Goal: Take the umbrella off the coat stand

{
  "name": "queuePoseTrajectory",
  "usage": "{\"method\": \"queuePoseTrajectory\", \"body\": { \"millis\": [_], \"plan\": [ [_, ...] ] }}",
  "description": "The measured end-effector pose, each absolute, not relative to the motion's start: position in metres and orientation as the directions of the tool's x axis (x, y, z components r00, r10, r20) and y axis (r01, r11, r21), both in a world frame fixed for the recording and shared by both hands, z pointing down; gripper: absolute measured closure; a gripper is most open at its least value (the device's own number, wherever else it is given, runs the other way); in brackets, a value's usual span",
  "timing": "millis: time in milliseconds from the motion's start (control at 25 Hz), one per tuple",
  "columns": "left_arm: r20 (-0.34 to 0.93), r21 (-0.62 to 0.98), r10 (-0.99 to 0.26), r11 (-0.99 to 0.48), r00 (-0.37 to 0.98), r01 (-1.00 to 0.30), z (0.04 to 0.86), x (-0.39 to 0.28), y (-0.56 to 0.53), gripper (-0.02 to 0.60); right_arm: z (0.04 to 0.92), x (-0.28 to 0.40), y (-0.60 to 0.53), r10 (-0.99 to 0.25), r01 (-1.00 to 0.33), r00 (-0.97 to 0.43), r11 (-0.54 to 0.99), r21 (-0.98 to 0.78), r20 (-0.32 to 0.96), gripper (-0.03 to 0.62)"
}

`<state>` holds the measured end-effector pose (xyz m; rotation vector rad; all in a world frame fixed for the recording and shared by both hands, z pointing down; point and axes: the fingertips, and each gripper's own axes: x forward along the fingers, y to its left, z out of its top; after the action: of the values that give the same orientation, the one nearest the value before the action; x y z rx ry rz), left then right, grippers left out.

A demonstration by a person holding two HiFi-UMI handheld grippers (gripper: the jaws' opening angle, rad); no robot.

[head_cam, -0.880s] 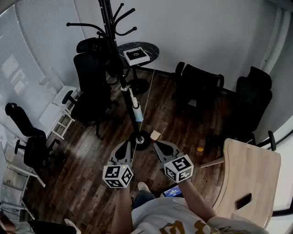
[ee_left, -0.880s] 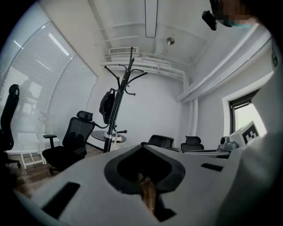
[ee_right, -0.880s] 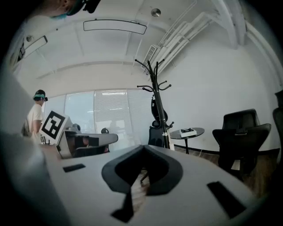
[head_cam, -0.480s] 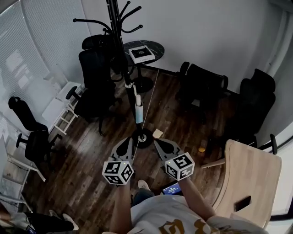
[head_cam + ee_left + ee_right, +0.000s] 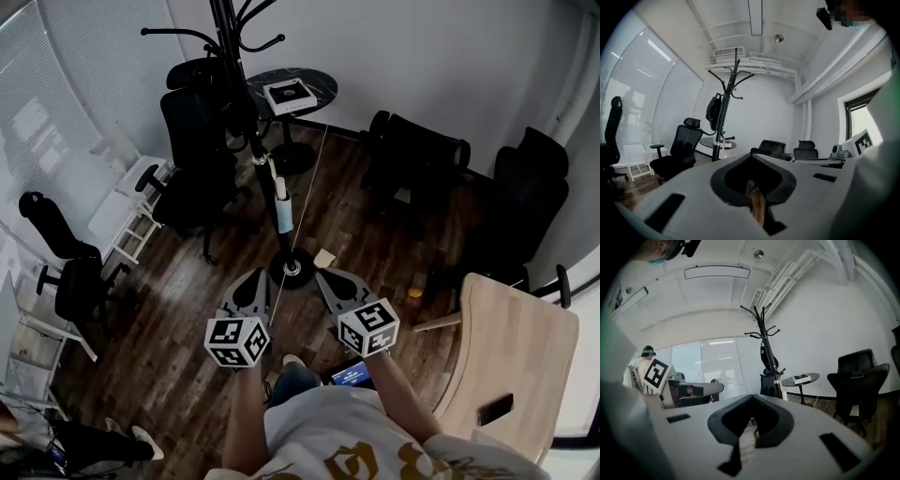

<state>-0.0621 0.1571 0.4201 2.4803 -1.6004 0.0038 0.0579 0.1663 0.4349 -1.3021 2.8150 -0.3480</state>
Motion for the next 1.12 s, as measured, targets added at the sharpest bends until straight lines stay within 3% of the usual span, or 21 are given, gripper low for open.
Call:
{"method": "queuePoseTrajectory", "body": {
  "millis": [480, 800, 1120],
  "plan": [
    [0.117, 0.202, -0.893, -0.407, 0.434, -0.891, 0.438, -0.05, 0.102, 0.561, 0.458, 0.074, 0.118, -0.766, -0.771, -0.631, 0.6, -0.214, 0.122, 0.583],
    [0.127, 0.21, -0.898, -0.39, 0.421, -0.896, 0.451, -0.055, 0.004, 0.561, 0.463, 0.046, 0.04, -0.708, -0.713, -0.696, 0.662, -0.231, 0.117, 0.583],
    [0.193, 0.131, -0.873, -0.429, 0.448, -0.894, 0.466, -0.072, -0.083, 0.561, 0.483, 0.018, -0.047, -0.705, -0.733, -0.681, 0.655, -0.185, 0.2, 0.583]
  ]
}}
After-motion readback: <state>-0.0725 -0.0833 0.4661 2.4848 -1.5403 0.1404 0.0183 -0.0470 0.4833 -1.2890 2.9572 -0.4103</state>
